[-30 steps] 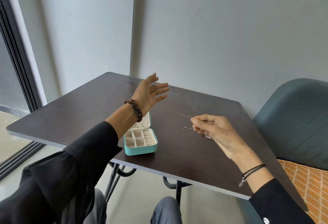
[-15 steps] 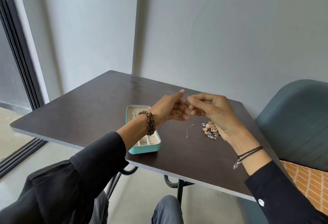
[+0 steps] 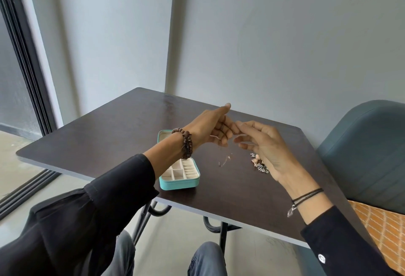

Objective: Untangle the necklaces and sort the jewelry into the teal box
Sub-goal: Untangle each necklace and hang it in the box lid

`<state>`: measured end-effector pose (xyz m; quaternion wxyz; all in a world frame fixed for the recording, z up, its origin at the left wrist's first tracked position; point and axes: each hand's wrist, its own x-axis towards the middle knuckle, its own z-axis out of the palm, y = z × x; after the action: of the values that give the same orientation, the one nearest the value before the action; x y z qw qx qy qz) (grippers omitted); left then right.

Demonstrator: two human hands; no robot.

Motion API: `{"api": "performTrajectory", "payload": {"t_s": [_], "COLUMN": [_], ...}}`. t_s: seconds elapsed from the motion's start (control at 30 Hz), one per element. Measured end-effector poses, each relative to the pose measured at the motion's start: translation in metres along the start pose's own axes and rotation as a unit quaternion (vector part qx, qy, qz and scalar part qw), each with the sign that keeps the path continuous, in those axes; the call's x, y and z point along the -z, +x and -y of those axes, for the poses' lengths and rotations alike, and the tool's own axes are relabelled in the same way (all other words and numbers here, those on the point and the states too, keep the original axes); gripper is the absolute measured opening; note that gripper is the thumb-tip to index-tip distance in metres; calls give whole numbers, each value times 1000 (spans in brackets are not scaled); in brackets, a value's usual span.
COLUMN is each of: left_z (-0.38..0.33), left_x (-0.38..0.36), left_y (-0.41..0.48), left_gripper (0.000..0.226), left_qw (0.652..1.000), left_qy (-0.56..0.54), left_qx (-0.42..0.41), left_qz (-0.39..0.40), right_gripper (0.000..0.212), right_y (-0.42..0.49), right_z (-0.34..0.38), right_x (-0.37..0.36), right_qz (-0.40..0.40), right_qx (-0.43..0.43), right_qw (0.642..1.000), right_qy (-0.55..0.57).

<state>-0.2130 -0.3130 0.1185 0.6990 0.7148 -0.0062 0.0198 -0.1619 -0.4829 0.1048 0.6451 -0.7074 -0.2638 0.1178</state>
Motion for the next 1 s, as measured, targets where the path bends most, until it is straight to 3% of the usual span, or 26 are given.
{"api": "performTrajectory", "payload": {"t_s": [0.4,0.5,0.83,1.0], "left_z": [-3,-2,14,20], "left_x": [-1,3,10,12], "left_y": [3,2,-2,-3], "left_gripper": [59,60,66,59], "left_qw": [999,999,997,997], "left_qy": [17,10,45,10], "left_qx": [13,12,51,64], "left_qz": [-25,-35,-41,-43], "right_gripper": [8,17,15,10], "right_y": [1,2,1,2], "right_z": [1,1,12,8], "right_x": [-11,-10,-5,0], "right_qz": [38,22,-38,-48], "right_qx": [-11,-21,-68,-79], "right_qw": [995,991,934,929], "right_qy": [95,133,349,359]}}
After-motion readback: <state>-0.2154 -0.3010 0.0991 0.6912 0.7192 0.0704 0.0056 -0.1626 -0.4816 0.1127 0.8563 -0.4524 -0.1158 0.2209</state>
